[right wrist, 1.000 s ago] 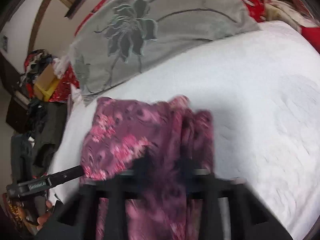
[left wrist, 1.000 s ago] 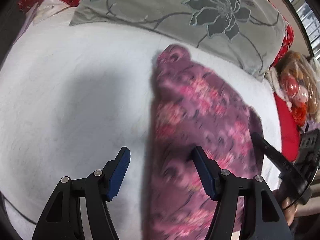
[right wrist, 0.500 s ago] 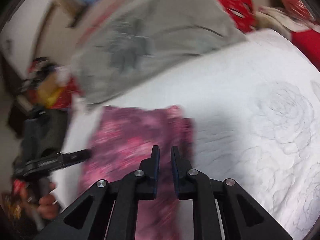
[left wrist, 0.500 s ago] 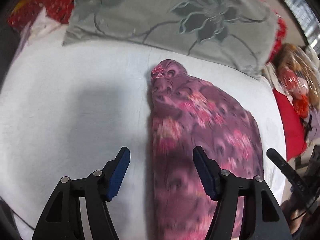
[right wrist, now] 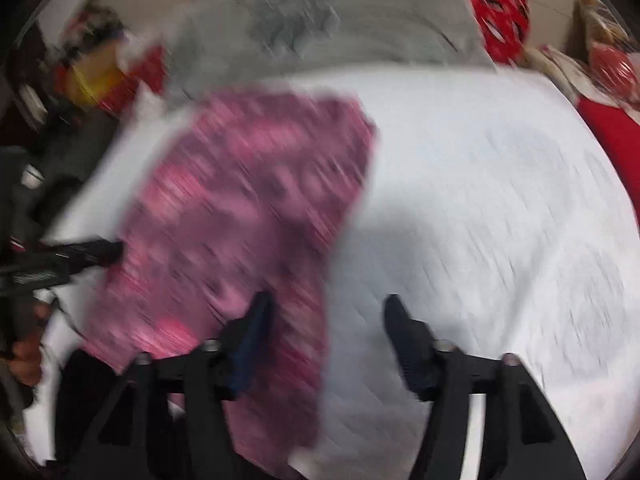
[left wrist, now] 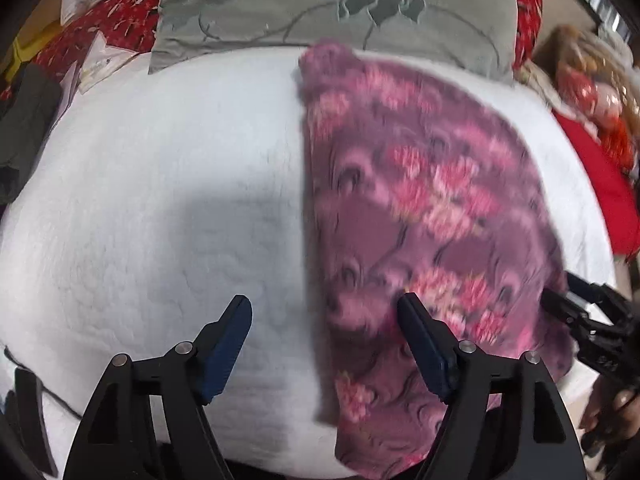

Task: Fold small clothes

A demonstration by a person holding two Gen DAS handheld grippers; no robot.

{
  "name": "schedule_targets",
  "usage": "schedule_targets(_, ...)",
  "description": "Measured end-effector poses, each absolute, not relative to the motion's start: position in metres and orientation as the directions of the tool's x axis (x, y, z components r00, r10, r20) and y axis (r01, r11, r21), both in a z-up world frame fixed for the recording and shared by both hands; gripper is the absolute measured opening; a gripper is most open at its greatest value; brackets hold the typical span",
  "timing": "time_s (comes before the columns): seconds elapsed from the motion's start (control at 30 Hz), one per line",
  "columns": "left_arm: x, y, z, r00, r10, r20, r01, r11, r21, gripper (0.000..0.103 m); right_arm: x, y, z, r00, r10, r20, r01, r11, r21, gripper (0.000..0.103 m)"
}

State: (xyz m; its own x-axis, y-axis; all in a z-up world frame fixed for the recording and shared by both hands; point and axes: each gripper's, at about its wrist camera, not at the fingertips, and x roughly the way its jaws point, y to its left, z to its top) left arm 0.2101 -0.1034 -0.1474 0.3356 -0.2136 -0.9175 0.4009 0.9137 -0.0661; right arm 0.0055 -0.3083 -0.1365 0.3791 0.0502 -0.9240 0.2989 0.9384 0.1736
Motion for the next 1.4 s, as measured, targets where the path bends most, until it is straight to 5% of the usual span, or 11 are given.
schedule_targets(0.33,0.170,-0.092,-0.138,0.362,-0.174,-0.916,0.421,0.907,-0.006,0.074,-0.026,-0.294,-0.112,0.398,0.009,-0.917,0.316,0.938,0.146,0.070)
schedule_targets(0.37,0.167,-0.090,-0.136,0.355,-0.171,-0.919,0.417,0.909,-0.008,0.074,-0.026,-0.293,-0.116,0.391,0.014,-0.920,0.313,0.938,0.148,0.060)
schedule_targets(0.4,0.166,-0.088,-0.140,0.340,-0.175,-0.924,0.408,0.913,-0.023,0.074,-0.026,-0.291,-0.119,0.386,0.020,-0.922,0.313,0.938,0.151,0.029)
schedule_targets(0.47,0.167,-0.082,-0.141,0.333,-0.185,-0.925,0.399,0.916,-0.039,0.076,-0.027,-0.290,-0.122,0.418,0.082,-0.905,0.307,0.925,0.226,0.008)
schedule_targets(0.73,0.188,-0.073,-0.125,0.320,-0.287,-0.903,0.394,0.907,-0.149,0.069,-0.024,-0.295,-0.115,0.431,0.092,-0.897,0.329,0.910,0.252,0.008)
schedule_targets(1.03,0.260,-0.080,-0.126,0.300,-0.326,-0.896,0.278,0.929,-0.245,0.069,0.051,-0.342,-0.116,0.505,0.150,-0.850,0.404,0.830,0.386,0.033)
schedule_targets(1.13,0.282,-0.088,-0.139,0.266,-0.334,-0.904,0.255,0.929,-0.268,0.070,0.072,-0.348,-0.133,0.487,0.151,-0.860,0.434,0.813,0.388,0.032)
schedule_targets(1.17,0.287,-0.091,-0.143,0.256,-0.339,-0.905,0.253,0.927,-0.275,0.070,0.075,-0.350,-0.134,0.513,0.165,-0.842,0.420,0.807,0.414,0.012)
schedule_targets(1.2,0.289,-0.094,-0.146,0.251,-0.343,-0.905,0.252,0.926,-0.281,0.071,0.076,-0.350,-0.132,0.536,0.167,-0.828,0.398,0.815,0.422,0.007)
schedule_targets(1.4,0.303,-0.094,-0.152,0.223,-0.423,-0.878,0.257,0.895,-0.365,0.068,0.067,-0.360,-0.142,0.521,0.203,-0.829,0.414,0.789,0.454,0.007)
